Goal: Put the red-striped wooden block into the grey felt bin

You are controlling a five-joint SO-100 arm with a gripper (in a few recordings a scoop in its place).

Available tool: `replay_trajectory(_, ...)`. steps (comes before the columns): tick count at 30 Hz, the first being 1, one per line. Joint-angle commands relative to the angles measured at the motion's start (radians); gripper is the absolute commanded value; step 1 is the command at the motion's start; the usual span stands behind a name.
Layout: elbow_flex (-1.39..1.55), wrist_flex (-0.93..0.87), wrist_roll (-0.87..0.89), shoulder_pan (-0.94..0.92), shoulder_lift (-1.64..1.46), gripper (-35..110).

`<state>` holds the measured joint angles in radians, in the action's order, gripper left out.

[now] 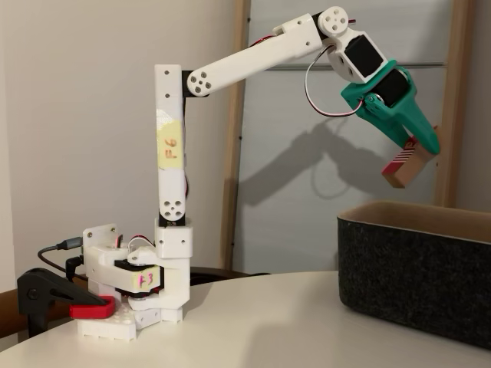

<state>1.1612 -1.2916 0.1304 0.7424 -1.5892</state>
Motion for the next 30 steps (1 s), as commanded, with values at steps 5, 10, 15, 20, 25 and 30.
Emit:
replay_trajectory(5, -0.035, 0.002, -0.009, -0.006, 0.057, 0)
replay_trajectory(10, -0.037, 0.017, -0.028, -0.012, 0.101, 0)
replay_trajectory(15, -0.038, 0.051, -0.041, -0.017, 0.138, 0)
replay_trajectory(20, -0.038, 0.052, -0.054, -0.017, 0.146, 4)
replay_trajectory(25, -0.038, 0.051, -0.069, -0.009, 0.149, 15)
replay_trajectory(30, -0.038, 0.051, -0.080, 0.000, 0.149, 29)
